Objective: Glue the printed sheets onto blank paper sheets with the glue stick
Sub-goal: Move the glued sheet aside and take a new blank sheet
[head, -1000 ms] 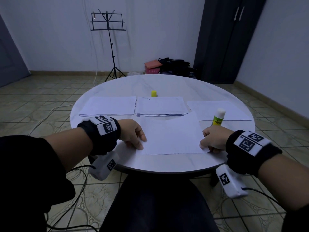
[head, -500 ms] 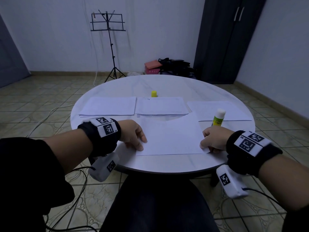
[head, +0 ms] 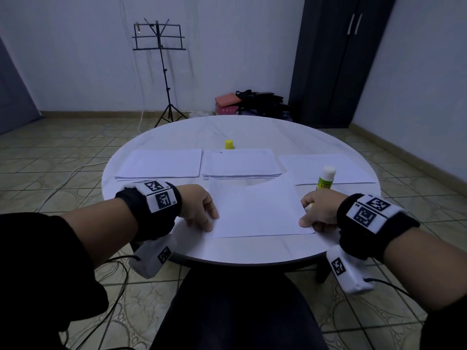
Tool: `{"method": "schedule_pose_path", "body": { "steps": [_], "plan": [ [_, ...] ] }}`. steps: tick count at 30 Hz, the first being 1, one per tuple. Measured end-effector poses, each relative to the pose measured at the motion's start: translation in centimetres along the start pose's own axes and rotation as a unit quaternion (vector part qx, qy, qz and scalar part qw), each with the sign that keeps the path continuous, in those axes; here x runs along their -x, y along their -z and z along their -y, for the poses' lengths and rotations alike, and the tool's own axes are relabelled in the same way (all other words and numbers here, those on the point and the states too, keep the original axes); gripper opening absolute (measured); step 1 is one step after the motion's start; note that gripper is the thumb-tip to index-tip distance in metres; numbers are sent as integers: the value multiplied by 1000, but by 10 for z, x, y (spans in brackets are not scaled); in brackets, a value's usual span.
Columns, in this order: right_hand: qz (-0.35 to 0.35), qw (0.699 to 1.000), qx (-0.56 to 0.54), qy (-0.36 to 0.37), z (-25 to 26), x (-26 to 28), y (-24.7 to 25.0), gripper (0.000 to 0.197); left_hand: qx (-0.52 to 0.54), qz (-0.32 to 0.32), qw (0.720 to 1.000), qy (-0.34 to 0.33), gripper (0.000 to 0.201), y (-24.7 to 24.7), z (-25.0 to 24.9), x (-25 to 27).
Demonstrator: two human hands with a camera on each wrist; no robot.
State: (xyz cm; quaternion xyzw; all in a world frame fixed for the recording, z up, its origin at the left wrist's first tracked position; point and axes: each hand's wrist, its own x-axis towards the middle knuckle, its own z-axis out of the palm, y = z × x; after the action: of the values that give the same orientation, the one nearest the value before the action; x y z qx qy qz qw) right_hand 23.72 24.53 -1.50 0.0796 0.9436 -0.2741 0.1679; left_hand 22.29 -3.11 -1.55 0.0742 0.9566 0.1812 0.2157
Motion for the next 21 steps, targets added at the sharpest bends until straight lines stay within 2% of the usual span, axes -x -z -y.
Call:
{"method": "schedule_pose_path", "body": {
  "steps": [6,13,15,18,21],
  "plan": [
    [3,1000,-19,-8,0,2,0,22,-8,1,1000,-5,26,0,1,-2],
    [-7,1000,-1,-23,3,6,-1,34,-9,6,1000,-2,28,0,2,-4],
    [-15,999,40,-19,6,8,-1,38,-23,11,1000,-2,34,0,1,-5],
    [-42,993,108,9,8,12,-2,62,-43,34,998,15,54,3,1,-6],
    [-24,984,175,36,11,19,-2,53,-144,33,988,39,58,7,-9,1]
  ]
}}
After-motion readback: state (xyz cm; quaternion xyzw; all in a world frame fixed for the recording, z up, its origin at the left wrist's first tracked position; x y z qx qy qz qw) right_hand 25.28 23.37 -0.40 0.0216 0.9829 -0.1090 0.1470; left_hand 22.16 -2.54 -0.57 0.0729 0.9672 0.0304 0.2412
